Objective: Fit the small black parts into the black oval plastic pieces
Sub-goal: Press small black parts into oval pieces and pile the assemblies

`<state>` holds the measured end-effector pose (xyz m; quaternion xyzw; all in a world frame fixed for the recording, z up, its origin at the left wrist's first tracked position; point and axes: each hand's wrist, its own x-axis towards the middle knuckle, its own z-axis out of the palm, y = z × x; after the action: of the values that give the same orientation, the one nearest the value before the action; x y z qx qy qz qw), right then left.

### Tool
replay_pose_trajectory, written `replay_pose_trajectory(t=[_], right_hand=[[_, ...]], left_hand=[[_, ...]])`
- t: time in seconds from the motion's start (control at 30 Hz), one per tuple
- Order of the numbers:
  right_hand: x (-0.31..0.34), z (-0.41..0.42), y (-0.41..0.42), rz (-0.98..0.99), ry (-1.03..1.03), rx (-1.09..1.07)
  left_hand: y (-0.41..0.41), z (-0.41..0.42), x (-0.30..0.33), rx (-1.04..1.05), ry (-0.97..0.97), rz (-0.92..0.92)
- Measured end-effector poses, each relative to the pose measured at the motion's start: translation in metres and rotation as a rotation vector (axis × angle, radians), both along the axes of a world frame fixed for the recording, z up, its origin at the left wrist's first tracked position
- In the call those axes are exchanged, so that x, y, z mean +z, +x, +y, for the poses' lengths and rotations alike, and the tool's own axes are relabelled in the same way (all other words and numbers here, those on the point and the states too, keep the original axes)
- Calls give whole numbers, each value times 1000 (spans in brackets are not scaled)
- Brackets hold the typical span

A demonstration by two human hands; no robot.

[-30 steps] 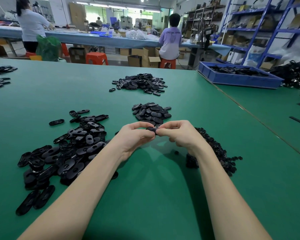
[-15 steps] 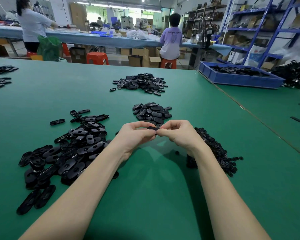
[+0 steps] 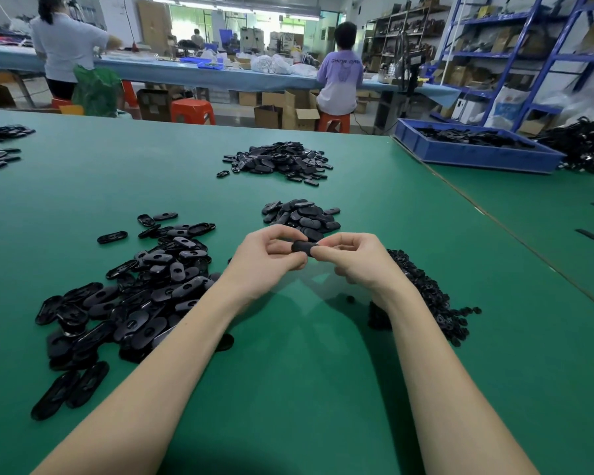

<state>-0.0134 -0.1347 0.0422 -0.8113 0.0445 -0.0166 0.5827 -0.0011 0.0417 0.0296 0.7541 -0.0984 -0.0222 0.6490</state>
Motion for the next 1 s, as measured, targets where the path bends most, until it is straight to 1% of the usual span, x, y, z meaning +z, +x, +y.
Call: replay_pose_trajectory(t=[0.1,0.17,0.27,0.33,0.37,0.5,0.57,0.63,0.73,0.9,1.0], right_hand=[[7,-5,0,40,-30,2],[9,-6,0,128,-56,15],[9,-6,-2,298,-77,78],[7,-7,-2,367,-103,93],[6,-9,0,381,-152,77],[5,-23,7,360,-477,-23],[6,-27,6,321,-586,-49],[7,-27,4,282,-623,-45],[7,-19,5,242,-610,-11],[0,-2,7,192,-639,72],[-3,6,7,135,-677,85]], left_hand=[[4,4,0,51,253,-210],[8,5,-2,110,421,-322],[22,7,-8,219,572,-366],[34,2,-9,274,591,-342],[41,-1,-9,285,593,-327],[67,-16,-6,313,654,-276],[76,-21,-7,323,679,-250],[82,-25,-9,325,702,-218],[84,-27,-7,331,739,-208],[58,-16,-5,320,695,-328],[36,-2,-10,242,647,-362]])
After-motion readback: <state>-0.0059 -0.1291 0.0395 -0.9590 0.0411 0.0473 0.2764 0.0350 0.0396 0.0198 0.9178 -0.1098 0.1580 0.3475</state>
